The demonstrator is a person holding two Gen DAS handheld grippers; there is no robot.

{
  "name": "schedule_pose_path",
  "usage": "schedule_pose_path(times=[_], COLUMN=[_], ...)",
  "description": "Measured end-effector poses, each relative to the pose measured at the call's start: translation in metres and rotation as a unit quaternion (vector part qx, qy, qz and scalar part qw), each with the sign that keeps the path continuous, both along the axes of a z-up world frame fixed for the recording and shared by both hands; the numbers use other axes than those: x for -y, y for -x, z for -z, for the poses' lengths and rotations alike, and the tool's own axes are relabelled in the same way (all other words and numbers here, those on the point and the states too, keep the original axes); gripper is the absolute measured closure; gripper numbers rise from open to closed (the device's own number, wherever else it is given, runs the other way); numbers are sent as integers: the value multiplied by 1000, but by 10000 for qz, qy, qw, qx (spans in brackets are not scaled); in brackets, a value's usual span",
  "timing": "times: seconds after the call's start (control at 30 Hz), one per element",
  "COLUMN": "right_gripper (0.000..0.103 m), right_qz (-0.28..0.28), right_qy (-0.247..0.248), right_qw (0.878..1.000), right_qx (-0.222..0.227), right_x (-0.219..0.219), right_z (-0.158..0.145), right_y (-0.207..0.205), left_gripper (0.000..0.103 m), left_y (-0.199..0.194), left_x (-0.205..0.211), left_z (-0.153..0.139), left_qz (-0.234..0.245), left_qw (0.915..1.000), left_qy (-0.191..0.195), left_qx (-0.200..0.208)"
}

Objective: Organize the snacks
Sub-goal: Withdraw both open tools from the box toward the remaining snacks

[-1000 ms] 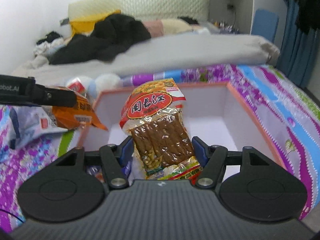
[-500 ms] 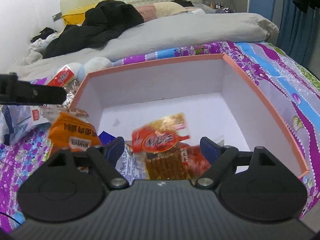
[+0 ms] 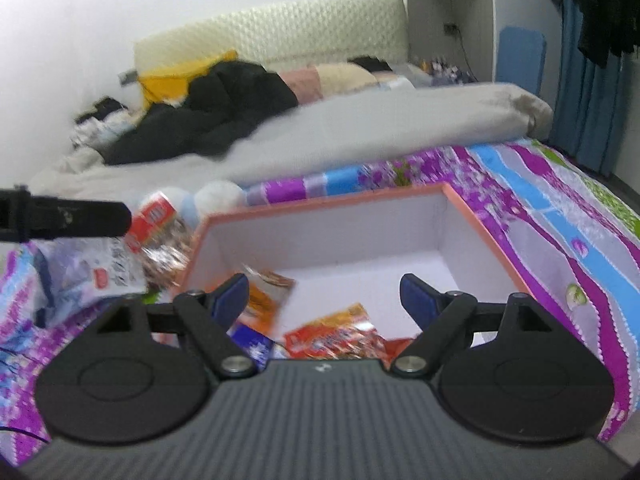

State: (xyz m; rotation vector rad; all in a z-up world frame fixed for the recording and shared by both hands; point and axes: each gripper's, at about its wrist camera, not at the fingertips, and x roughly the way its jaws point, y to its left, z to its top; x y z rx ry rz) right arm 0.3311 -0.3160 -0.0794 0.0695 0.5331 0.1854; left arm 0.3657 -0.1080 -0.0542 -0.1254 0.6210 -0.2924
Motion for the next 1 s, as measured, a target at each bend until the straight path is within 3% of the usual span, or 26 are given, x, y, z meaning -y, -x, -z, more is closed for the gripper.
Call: schedule_pose_path(times=[0.2, 0.33, 0.73, 1.0], right_gripper=[19, 19, 19, 19], right_qz=[-160, -279, -646, -645], right_qy=[107, 126, 60, -52], right_qw=[9993, 9979, 9932, 9932], right_qx=[309, 574, 965, 968], right_x=[-23, -40, -88, -114], right_z=[-10, -18, -25, -13], right_y=[21, 39, 90, 119], left_gripper=[10, 2, 0, 0], left_y=[32, 58, 126, 171], left_x=[-38, -52, -101, -135], left_z=[-11, -17, -15, -1], left_qz=[-336, -449, -1065, -1419], left_qw=[9992, 9977, 9911, 9862], left_qy=[91, -234, -338, -149], left_qx=[202, 455, 728, 838])
